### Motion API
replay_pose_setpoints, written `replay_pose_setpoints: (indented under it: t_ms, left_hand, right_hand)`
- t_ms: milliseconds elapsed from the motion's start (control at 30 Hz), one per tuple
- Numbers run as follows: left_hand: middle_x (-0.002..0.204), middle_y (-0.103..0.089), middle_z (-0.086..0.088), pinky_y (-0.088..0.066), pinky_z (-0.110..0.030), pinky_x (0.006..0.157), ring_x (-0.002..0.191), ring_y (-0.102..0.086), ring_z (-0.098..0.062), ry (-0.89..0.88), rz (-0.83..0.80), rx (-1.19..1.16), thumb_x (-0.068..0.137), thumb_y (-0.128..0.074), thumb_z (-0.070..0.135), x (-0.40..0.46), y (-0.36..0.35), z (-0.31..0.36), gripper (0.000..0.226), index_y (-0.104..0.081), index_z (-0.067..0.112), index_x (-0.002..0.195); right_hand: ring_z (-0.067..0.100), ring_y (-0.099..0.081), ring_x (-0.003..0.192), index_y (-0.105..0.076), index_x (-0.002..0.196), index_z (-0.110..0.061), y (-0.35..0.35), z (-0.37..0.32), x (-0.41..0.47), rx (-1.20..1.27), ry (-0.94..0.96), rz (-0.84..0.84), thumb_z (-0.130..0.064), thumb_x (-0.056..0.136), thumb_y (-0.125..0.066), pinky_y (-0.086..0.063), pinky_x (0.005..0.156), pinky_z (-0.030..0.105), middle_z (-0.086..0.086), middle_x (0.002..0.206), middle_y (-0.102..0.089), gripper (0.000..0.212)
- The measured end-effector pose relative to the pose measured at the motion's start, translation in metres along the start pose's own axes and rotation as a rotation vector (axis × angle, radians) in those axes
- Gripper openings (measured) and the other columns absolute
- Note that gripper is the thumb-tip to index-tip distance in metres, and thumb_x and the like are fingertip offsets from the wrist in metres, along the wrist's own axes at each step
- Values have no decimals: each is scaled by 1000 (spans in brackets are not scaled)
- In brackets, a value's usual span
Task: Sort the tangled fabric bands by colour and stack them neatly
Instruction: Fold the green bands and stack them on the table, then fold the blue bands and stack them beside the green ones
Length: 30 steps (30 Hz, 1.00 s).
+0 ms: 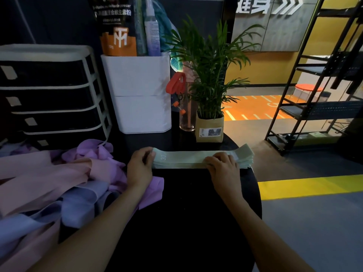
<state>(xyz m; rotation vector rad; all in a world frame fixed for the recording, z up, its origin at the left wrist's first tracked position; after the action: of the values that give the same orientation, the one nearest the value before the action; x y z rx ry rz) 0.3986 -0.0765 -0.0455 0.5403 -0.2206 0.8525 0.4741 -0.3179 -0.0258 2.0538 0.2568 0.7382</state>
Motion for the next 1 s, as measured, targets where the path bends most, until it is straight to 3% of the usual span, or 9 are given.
replay_pose_setpoints:
  t_ms: [200,433,633,900,1000]
  left_hand:
    - [115,-62,-11,-43,-32,97,107,-57,-24,-9,-3,25,94,-53,18,-4,3,9,24,-64,8,113]
    - [119,-61,-13,-36,-22,91,110,-56,-25,-29,-79,73,97,-46,16,1,23,35,28,-60,4,117]
    - [112,-60,-14,-45,-27,91,103,-60,-24,-131,-120,134,88,-54,1,-12,70,57,23,-62,3,110]
    - [105,-55,0,-36,-15,78,92,-56,-13,-225,-81,311,86,-55,4,-32,180,72,21,-65,12,103]
    - [102,-55,0,-34,-17,77,91,-52,-11,-241,-50,392,83,-56,1,-40,224,72,24,-65,12,102]
  right_hand:
    - [27,-46,113,-63,112,-15,2,-8,1,-85,44,13,-20,91,-55,-39,95,39,6,118,-53,24]
    - [29,-44,117,-61,119,-13,8,-25,-5,0,-29,6,-15,91,-56,-38,96,43,8,120,-52,29]
    - [24,-44,116,-60,121,-18,-1,-100,-8,62,60,-20,-14,89,-56,-34,96,37,4,122,-51,32]
    - [39,-53,101,-67,109,-9,-13,-205,-22,244,226,-56,-15,82,-64,-45,88,47,16,105,-59,28]
    - [37,-53,97,-66,110,-9,-21,-238,-32,241,274,-107,-20,83,-60,-43,86,42,15,104,-58,30]
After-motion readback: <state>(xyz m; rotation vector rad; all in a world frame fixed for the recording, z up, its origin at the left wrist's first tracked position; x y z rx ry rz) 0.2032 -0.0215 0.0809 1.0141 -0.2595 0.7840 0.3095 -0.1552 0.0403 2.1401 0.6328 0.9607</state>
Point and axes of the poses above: each hand's wrist, its own x-axis towards the middle knuckle, its own y-axis out of the back of the hand, z = x × y, the point moved 5 cm from there along x, towards the middle knuckle
